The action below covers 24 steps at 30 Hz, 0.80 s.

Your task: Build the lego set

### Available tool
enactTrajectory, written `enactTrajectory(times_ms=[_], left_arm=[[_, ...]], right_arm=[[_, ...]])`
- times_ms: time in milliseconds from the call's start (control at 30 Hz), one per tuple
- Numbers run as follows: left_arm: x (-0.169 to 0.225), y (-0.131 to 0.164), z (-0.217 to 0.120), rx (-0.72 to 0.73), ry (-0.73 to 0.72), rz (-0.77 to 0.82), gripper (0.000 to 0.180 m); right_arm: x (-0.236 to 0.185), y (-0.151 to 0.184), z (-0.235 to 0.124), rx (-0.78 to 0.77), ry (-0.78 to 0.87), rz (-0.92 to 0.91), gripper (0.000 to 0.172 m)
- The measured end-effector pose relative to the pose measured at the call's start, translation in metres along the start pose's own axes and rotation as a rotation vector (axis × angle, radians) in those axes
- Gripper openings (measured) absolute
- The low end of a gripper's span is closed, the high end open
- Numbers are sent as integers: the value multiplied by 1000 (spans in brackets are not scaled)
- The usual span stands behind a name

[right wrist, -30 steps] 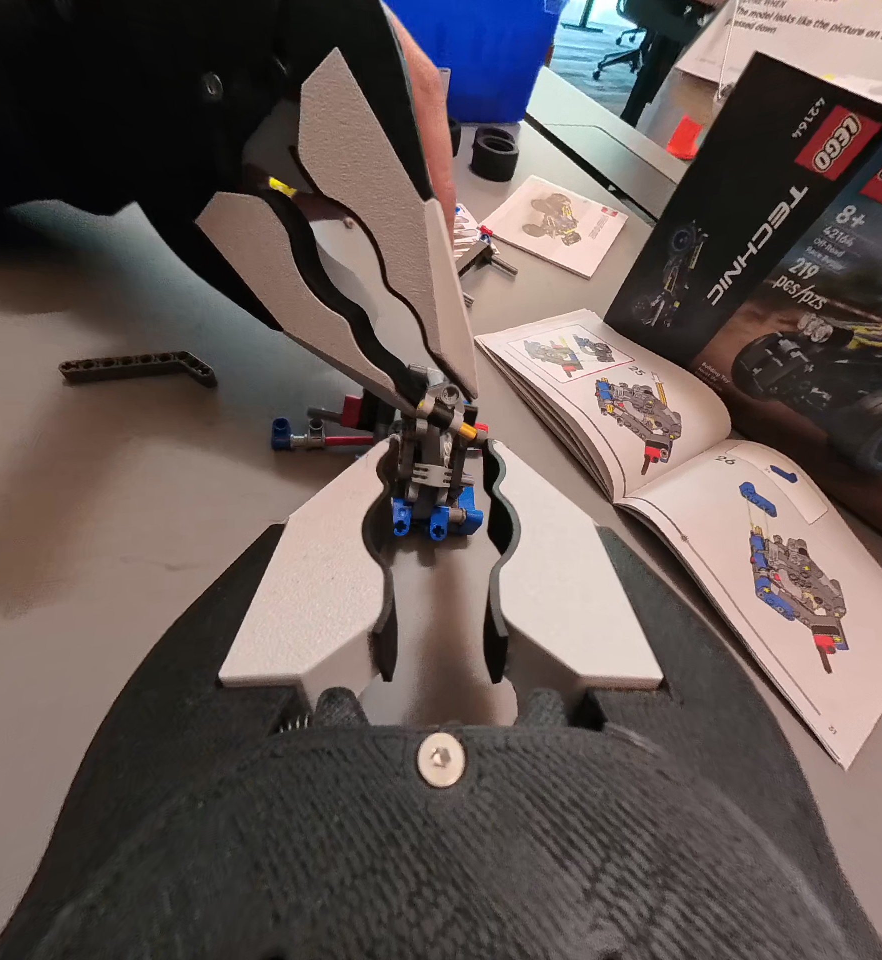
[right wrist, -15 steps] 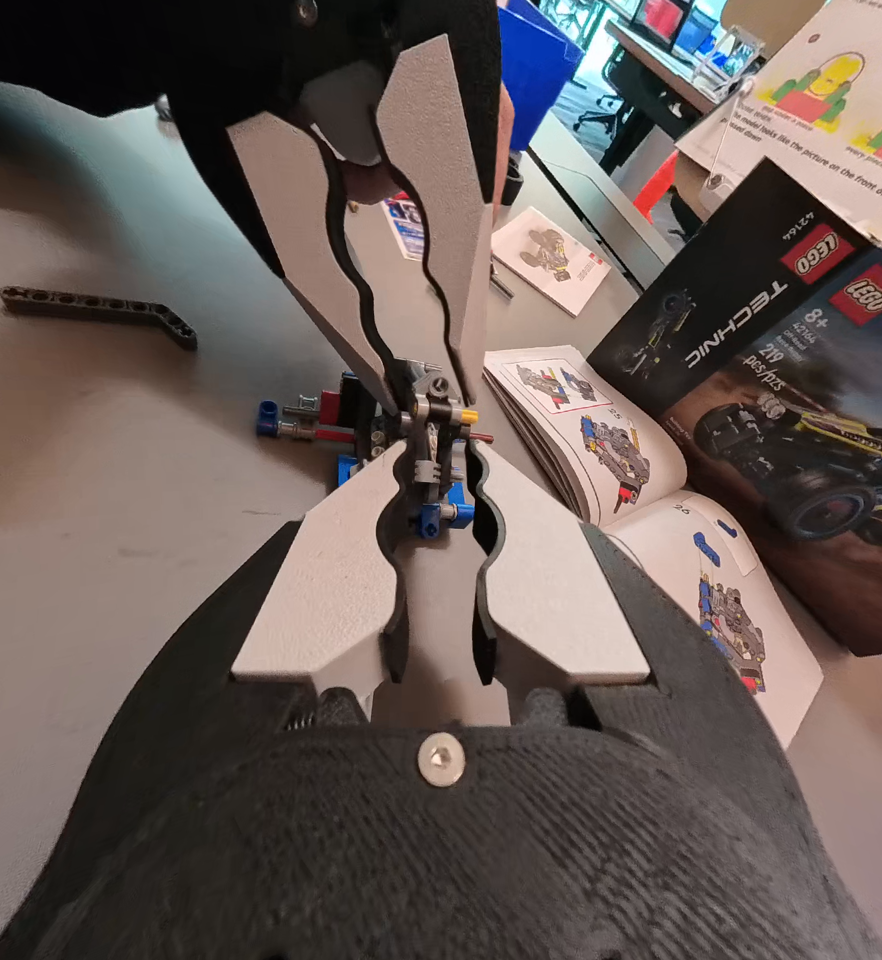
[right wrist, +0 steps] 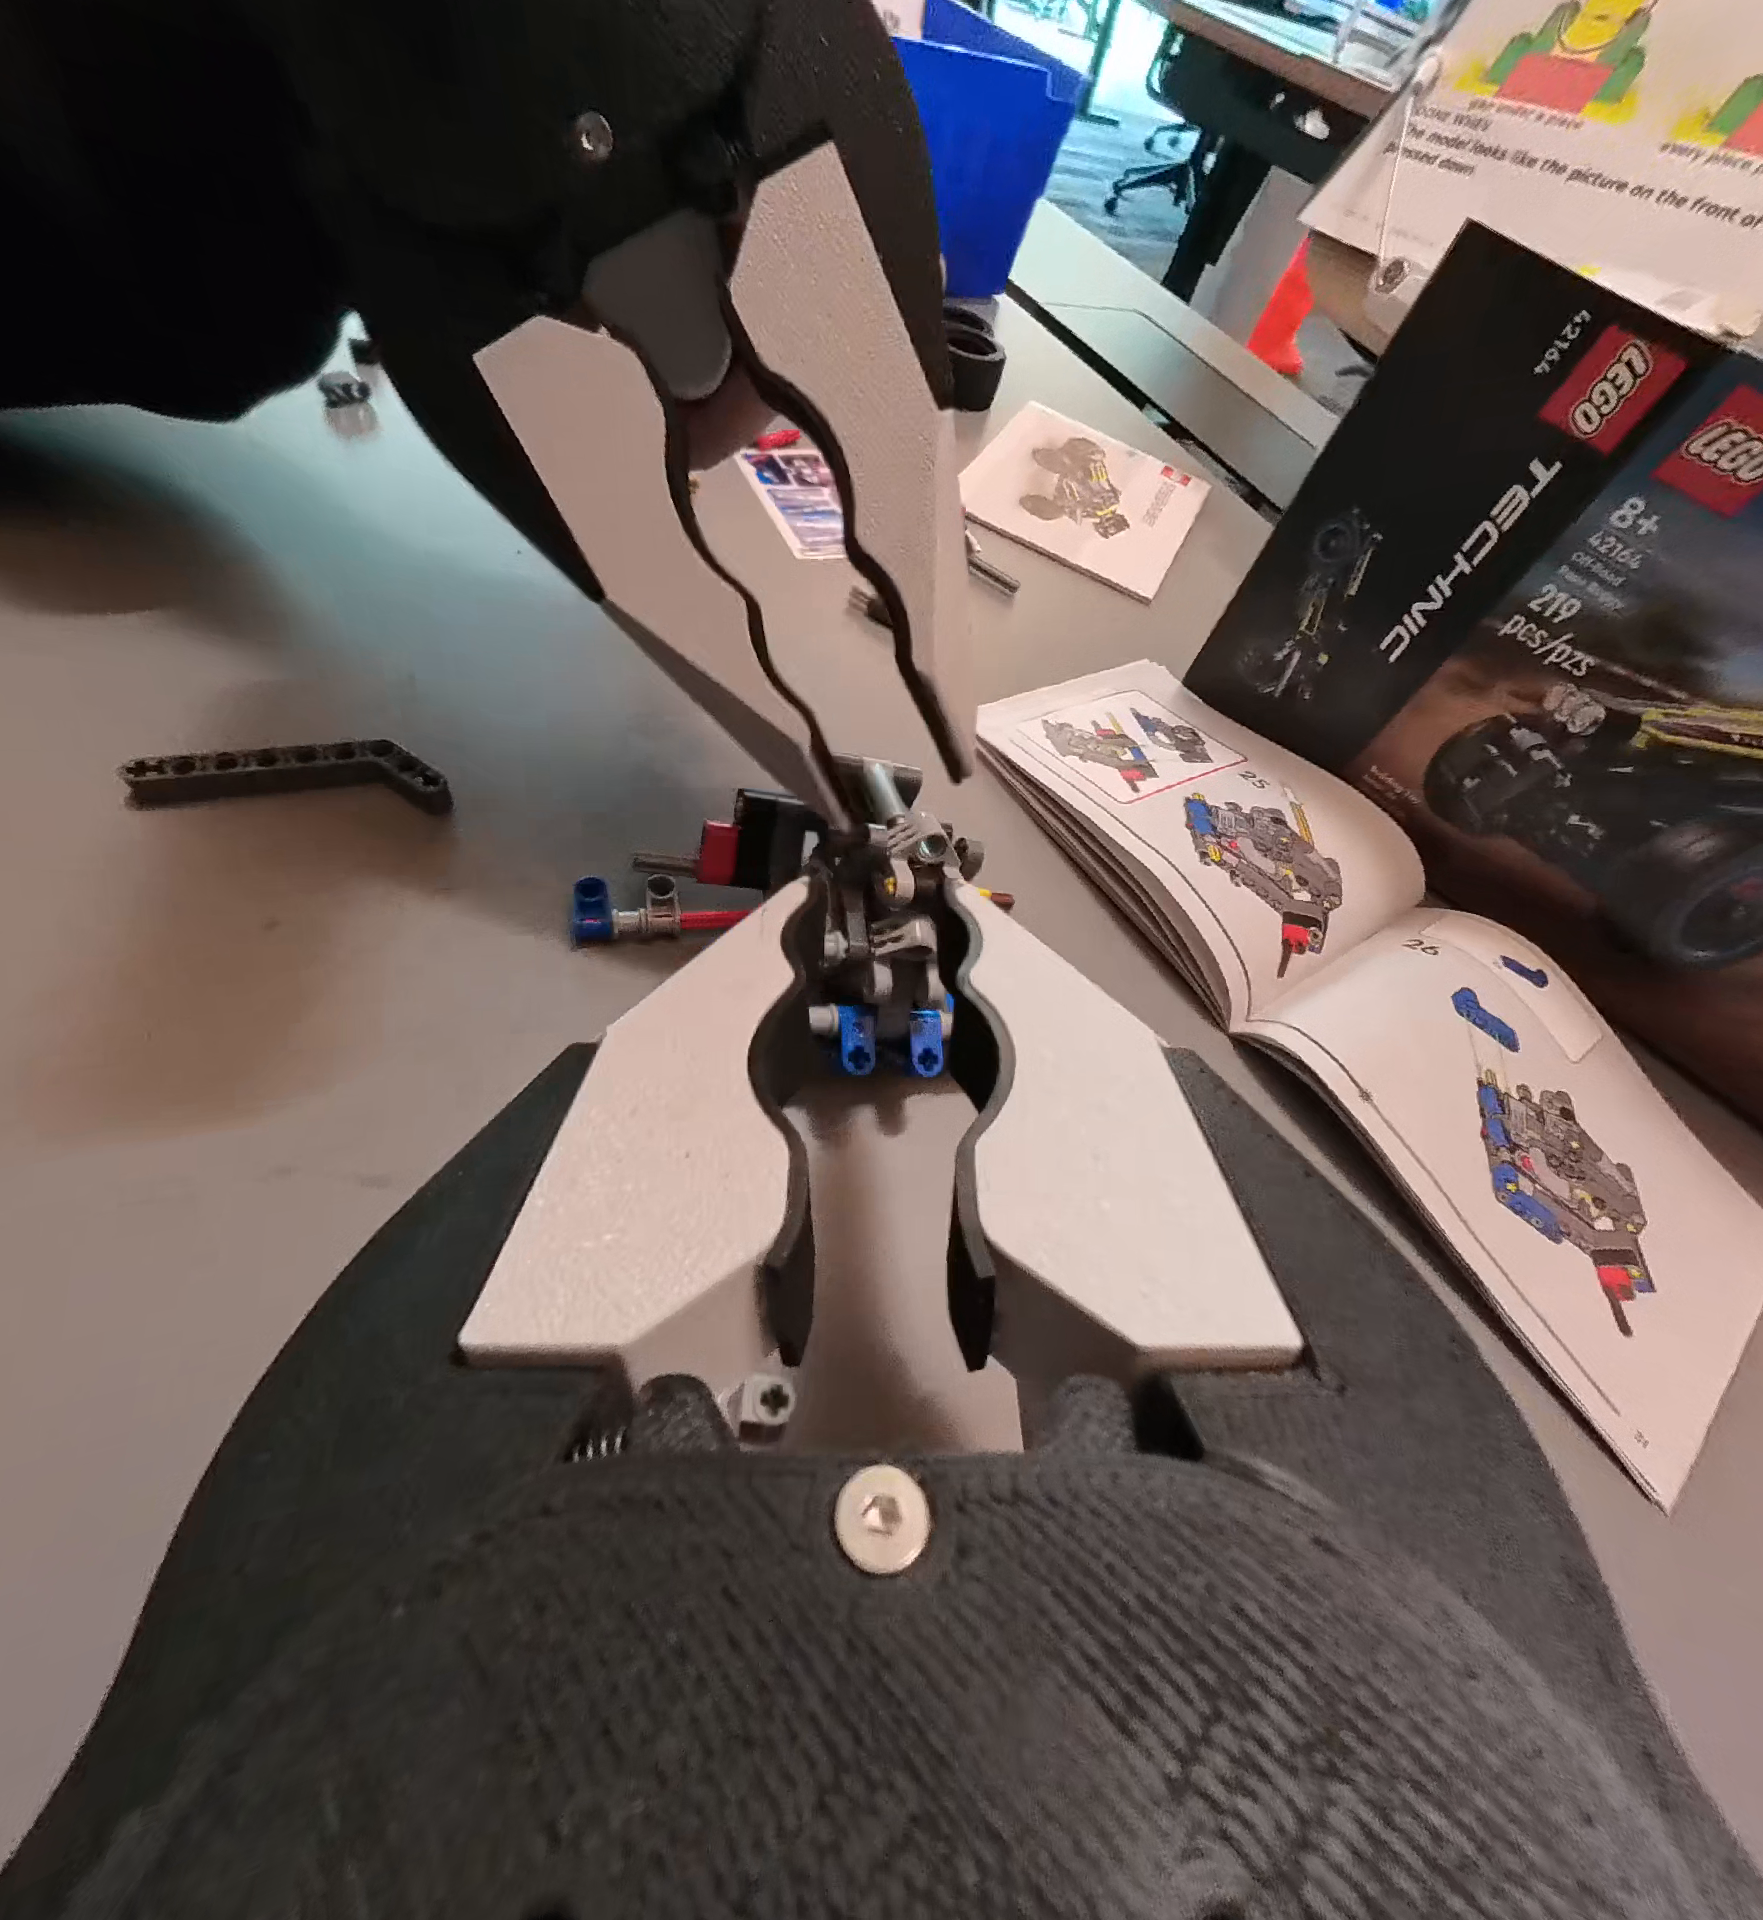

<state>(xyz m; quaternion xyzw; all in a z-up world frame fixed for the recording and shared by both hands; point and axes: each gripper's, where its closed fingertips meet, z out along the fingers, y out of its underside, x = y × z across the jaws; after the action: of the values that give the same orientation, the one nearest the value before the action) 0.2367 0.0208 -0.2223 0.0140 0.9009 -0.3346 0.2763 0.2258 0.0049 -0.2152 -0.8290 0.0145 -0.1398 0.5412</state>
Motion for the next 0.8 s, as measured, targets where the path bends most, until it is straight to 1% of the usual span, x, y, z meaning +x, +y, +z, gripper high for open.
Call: enactTrajectory(times_ms=[133, 167, 233, 300, 367, 433, 500, 567, 633, 733, 767, 800], left_arm=[[6, 8, 6, -61, 18, -3, 21], [5, 8, 6, -59, 11, -3, 21], [3, 7, 3, -46, 5, -15, 21], [1, 6, 2, -31, 10, -61, 21], [0, 4, 3, 8, 25, -143, 23], [4, 5, 5, 35, 66, -203, 30], [7, 7, 6, 53, 94, -235, 31], [8, 5, 7, 84, 109, -268, 32], [9, 3, 8, 99, 128, -284, 32], [8, 9, 11, 76, 124, -288, 29], [7, 9, 11, 79, 115, -289, 27], [5, 9, 11, 84, 100, -289, 20]], right_arm=[[9, 7, 4, -44, 70, 18, 28], [10, 8, 4, -46, 64, 34, 29], [7, 7, 2, -40, 18, 79, 26], [4, 3, 1, -15, -12, 106, 19], [4, 6, 3, -45, -17, 110, 18], [7, 14, 2, -106, -1, 90, 22], [8, 14, 0, -99, -2, 70, 22], [6, 16, 1, -87, -36, 93, 20], [2, 17, 3, -86, -80, 93, 22], [3, 20, 4, -100, -92, 64, 25], [2, 22, 5, -112, -111, 77, 24], [0, 24, 6, -131, -126, 91, 23]])
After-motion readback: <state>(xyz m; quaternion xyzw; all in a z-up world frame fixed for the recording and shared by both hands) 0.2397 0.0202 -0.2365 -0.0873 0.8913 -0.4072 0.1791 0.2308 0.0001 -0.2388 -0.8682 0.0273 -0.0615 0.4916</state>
